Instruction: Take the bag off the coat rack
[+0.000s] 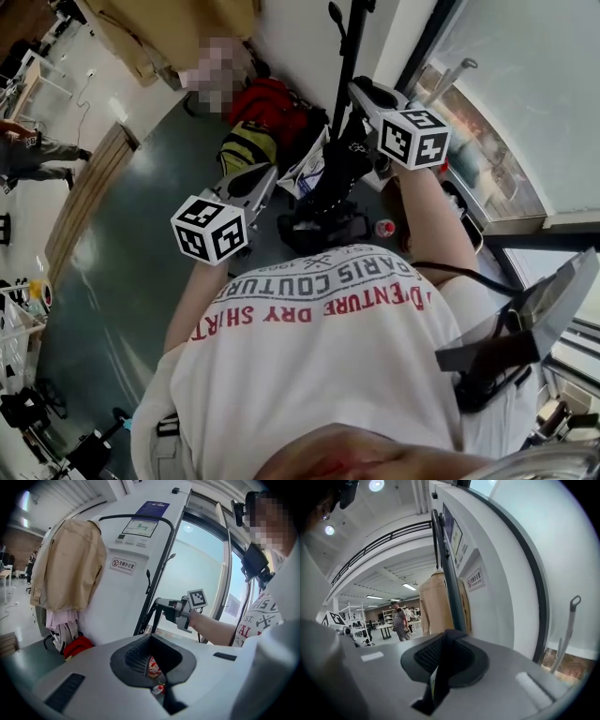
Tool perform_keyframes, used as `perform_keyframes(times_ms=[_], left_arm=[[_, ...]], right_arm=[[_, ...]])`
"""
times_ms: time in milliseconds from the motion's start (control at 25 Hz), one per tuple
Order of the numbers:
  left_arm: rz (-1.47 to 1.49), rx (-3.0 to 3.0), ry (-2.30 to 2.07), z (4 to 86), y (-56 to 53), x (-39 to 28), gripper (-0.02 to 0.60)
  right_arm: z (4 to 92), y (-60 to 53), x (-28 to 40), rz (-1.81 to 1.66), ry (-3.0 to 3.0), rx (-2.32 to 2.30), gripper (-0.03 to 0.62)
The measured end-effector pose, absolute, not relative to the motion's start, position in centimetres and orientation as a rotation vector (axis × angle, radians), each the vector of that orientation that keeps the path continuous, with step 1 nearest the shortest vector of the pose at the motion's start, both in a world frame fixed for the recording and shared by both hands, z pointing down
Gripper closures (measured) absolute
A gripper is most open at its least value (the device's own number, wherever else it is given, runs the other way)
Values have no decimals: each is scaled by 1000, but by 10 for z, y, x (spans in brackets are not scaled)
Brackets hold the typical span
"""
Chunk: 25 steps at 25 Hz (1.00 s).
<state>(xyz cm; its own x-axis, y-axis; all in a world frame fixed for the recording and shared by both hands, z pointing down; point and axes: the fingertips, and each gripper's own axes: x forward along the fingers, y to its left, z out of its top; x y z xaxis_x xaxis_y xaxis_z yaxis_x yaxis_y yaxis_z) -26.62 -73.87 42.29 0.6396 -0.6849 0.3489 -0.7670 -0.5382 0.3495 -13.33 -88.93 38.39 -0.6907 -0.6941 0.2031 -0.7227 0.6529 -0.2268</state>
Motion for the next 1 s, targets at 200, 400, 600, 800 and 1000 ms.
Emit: perform_keyframes(times_ms=[200,400,600,800,1000], left_arm=[[211,2406,-1123,413,-724,-261,580],[196,2420,-1106,413,-708,-260,580],[188,2421,-1087,414,-693,-252,580],[191,2431,-1046,417,-671,-247,580],[142,2412,-995,420,-651,-243,580]], right_arm=[[338,-868,-110,361,-2823,1241,572],[350,-818,-113,467,-2867,1172,572],[386,-782,-108,607,-2822,1147,572],[395,-739,-106,616,-2812,1126,572],[377,-684,-106,589,-2850,1084,572]])
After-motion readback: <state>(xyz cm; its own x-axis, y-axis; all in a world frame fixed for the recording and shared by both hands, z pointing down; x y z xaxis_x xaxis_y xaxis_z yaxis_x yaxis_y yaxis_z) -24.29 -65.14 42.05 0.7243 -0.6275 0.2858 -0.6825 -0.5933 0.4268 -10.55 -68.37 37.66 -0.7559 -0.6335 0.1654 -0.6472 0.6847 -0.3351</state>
